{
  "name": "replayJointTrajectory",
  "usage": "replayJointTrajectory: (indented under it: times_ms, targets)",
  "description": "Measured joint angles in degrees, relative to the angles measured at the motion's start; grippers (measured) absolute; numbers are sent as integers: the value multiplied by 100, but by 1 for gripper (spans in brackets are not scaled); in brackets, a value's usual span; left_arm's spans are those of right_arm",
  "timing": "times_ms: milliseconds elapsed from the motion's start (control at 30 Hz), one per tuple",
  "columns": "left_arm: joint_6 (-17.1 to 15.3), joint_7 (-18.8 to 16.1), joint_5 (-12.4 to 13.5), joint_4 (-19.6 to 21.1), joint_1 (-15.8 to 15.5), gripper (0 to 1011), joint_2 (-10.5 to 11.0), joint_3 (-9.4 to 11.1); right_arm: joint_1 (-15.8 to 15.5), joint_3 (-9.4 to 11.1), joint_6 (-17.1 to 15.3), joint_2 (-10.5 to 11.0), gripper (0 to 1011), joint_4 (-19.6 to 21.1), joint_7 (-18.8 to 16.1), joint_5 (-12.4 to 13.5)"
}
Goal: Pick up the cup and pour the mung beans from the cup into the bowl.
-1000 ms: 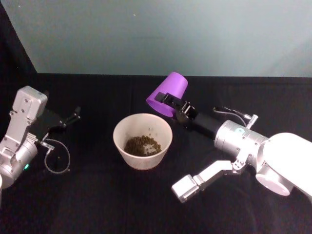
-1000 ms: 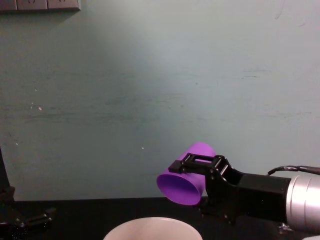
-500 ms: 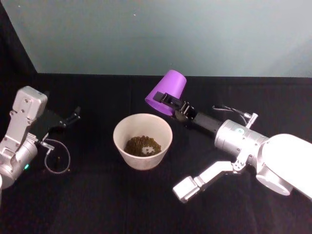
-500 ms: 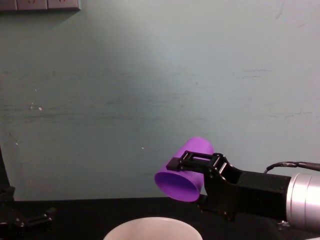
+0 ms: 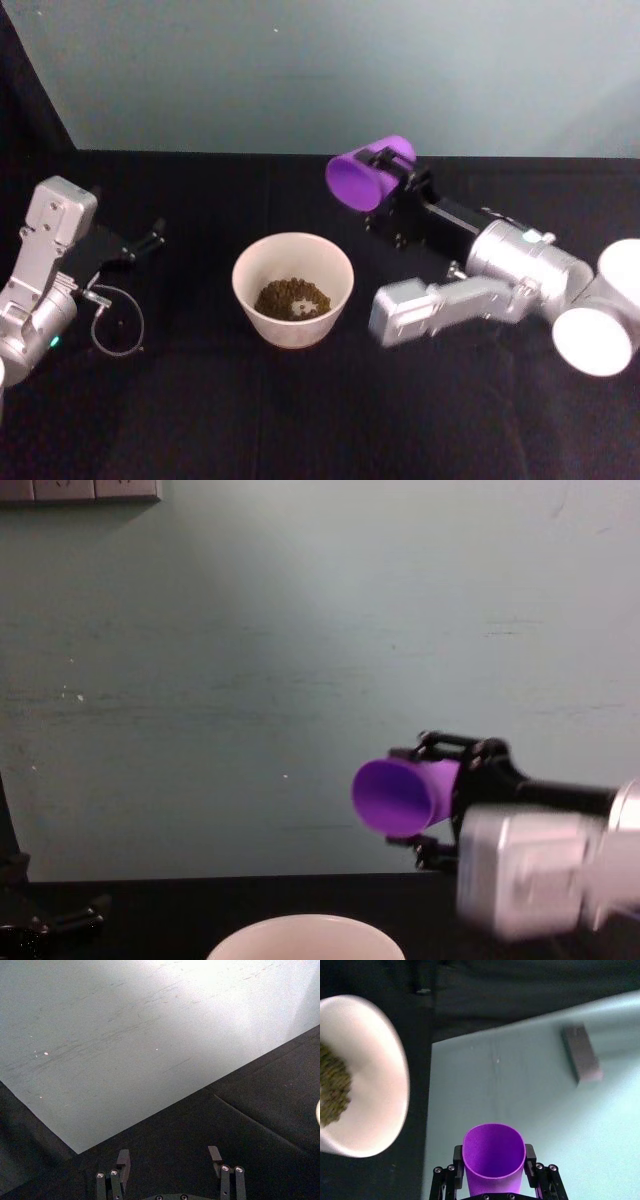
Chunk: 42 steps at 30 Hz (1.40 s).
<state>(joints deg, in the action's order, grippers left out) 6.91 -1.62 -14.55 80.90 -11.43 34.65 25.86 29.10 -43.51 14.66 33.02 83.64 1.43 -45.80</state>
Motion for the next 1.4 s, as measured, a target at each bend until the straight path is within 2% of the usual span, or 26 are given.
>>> replayJointTrajectory:
  times_ms: [33,133,167,200,233,300,333,433,467,500,533,767,867,1000,1400]
  targets:
    - [0,0,0,0,0,1011,0,0,-66,189,21,-24,716,27,-234,505]
    - [0,0,0,0,0,1011,0,0,-162,465,21,-76,715,51,-616,1267]
    - [0,0,0,0,0,1011,0,0,-213,633,-7,-122,716,57,-872,1799]
    - [0,0,0,0,0,1011,-1,0,-237,717,-30,-148,716,55,-1008,2032]
    - [0,0,0,0,0,1012,0,0,-281,865,-74,-210,715,33,-1274,2529]
    - [0,0,0,0,0,1012,0,0,-325,1029,-136,-287,715,-16,-1563,3079]
    - [0,0,0,0,0,1011,0,0,-357,1173,-235,-363,716,-59,-1835,3583]
    - [0,0,0,0,0,1011,0,0,-395,1397,-451,-481,716,-113,-2187,4234]
    - [0,0,0,0,0,1011,0,0,-417,1530,-619,-559,716,-143,-2372,4607]
    - [0,0,0,0,0,1011,0,0,-426,1582,-685,-587,716,-152,-2438,4732]
    - [0,0,0,0,0,1011,0,0,-449,1701,-832,-652,716,-166,-2563,4996]
    - [0,0,0,0,0,1012,0,0,-526,2018,-1188,-826,716,-212,-2855,5649]
    - [0,0,0,0,0,1011,0,0,-554,2150,-1447,-901,716,-241,-2997,6031]
    - [0,0,0,0,0,1011,0,0,-561,2203,-1588,-926,715,-258,-3044,6249]
    - [0,0,0,0,0,1011,0,0,-557,2204,-1616,-923,716,-261,-3042,6294]
